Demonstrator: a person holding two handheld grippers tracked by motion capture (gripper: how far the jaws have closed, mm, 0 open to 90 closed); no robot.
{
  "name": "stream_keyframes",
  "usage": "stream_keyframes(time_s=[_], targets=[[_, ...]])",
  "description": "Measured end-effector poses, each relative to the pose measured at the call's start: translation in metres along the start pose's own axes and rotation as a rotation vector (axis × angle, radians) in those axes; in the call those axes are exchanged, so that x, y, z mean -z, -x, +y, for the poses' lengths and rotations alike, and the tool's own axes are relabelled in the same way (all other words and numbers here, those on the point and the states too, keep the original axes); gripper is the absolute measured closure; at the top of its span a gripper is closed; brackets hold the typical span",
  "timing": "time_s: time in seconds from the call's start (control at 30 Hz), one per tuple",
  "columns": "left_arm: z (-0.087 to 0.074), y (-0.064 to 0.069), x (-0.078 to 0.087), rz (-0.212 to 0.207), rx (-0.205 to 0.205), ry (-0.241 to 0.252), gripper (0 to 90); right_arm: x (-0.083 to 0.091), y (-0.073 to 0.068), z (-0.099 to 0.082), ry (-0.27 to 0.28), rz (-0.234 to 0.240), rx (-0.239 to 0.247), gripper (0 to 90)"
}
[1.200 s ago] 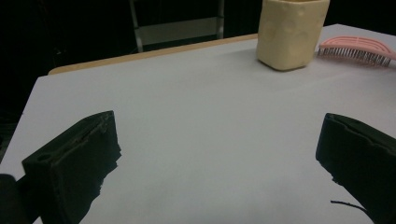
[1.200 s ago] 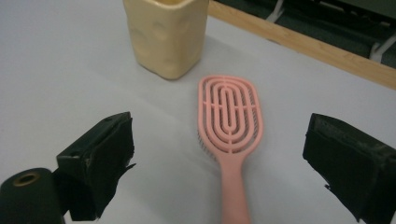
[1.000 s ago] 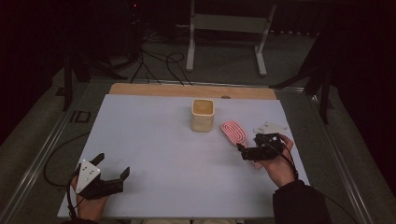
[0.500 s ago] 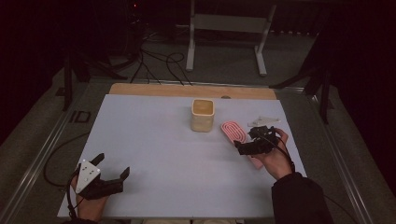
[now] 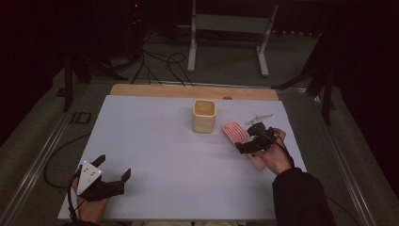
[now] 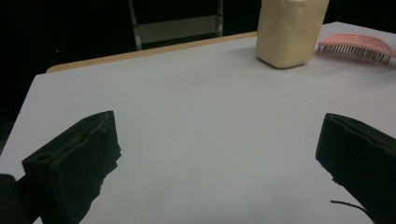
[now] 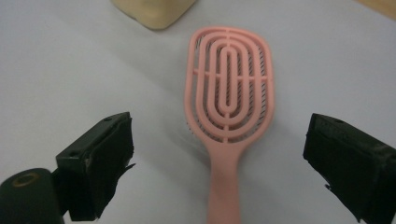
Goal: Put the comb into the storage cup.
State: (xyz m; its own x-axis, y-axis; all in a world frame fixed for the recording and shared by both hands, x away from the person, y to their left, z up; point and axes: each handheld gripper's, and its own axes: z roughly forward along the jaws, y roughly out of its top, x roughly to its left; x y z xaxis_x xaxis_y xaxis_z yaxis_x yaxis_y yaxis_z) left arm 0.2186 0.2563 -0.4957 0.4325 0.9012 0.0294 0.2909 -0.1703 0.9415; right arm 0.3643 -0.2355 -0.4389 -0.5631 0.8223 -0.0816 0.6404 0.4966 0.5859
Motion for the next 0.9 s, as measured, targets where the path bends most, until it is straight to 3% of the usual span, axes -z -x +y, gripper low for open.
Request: stream_keyframes(time_s=[0.57,0.73,0.9], targets=[[0.000,0.000,0.000,-0.005,0.001,-0.002,0.0,-0.033,0.009,0.003,-0.164,-0.001,-0.013,10.6],[0.000,0.000,0.000,-0.005,0.000,-0.003,0.0,-0.040,0.012,0.003,-0.185,0.028,-0.034,13.4],[-0.001,0.000,0.000,-0.007,0.000,-0.005,0.0,-0.045,0.013,0.003,-0.207,0.026,-0.036,16.6]])
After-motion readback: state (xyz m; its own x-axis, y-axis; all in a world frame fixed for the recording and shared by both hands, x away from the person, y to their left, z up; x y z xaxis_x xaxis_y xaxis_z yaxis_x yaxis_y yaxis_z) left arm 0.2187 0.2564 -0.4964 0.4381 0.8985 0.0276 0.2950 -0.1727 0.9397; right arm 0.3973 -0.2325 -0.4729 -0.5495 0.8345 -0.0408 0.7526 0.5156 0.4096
